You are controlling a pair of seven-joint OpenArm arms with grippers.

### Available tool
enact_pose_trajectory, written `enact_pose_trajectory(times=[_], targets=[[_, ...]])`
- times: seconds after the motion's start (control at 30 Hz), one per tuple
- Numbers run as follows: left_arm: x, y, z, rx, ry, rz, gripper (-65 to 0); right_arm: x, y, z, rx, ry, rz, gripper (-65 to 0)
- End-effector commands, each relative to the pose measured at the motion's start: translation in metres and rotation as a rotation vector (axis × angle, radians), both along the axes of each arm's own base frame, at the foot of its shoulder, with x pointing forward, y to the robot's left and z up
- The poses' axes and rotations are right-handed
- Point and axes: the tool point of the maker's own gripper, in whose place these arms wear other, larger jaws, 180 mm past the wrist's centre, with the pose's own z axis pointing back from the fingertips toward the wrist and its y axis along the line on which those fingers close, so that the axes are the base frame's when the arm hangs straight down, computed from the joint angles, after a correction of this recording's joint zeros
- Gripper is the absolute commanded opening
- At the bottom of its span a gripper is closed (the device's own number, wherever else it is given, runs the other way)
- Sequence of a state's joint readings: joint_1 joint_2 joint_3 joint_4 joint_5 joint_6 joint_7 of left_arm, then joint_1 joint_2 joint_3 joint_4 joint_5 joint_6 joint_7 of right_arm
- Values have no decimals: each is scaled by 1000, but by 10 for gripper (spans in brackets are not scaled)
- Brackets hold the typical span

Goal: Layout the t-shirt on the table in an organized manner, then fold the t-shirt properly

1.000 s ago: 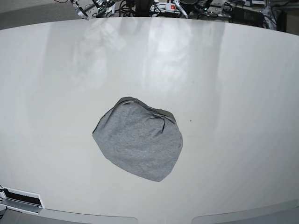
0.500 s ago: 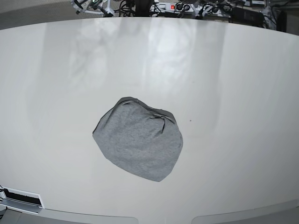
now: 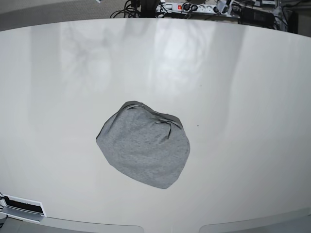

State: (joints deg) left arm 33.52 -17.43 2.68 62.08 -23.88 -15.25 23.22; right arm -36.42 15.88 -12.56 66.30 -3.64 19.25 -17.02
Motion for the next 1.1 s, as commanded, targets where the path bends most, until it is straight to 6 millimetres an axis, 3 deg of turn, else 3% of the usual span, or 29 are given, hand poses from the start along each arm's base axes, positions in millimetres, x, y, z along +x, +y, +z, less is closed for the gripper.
enact_pose_trajectory(times=[0.0, 0.17, 0.27, 0.47, 0.63, 0.7, 0.8, 1.07], targets=[[-5, 3, 11, -11, -12, -22, -650, -2, -5, 11, -2, -11, 8, -650], [9, 2, 58, -24, -95, -143, -650, 11, -11, 64, -68, -97, 42, -650], [28, 3, 89, -19, -158, -189, -650, 23, -15, 99, -114, -148, 48, -650], [89, 29, 158, 62, -374, -195, -650, 71, -27, 179, -209, -380, 64, -650], [153, 46, 223, 53, -608, -113, -650, 131, -41, 249, -236, -640, 36, -650], [176, 49, 244, 49, -700, -115, -650, 150, -44, 263, -218, -741, 56, -650], [203, 49, 265, 35, -806, -133, -650, 180, -31, 283, -103, -881, 58, -650], [268, 29, 302, -11, -1030, -159, -650, 255, 41, 338, 299, -1122, 90, -650]])
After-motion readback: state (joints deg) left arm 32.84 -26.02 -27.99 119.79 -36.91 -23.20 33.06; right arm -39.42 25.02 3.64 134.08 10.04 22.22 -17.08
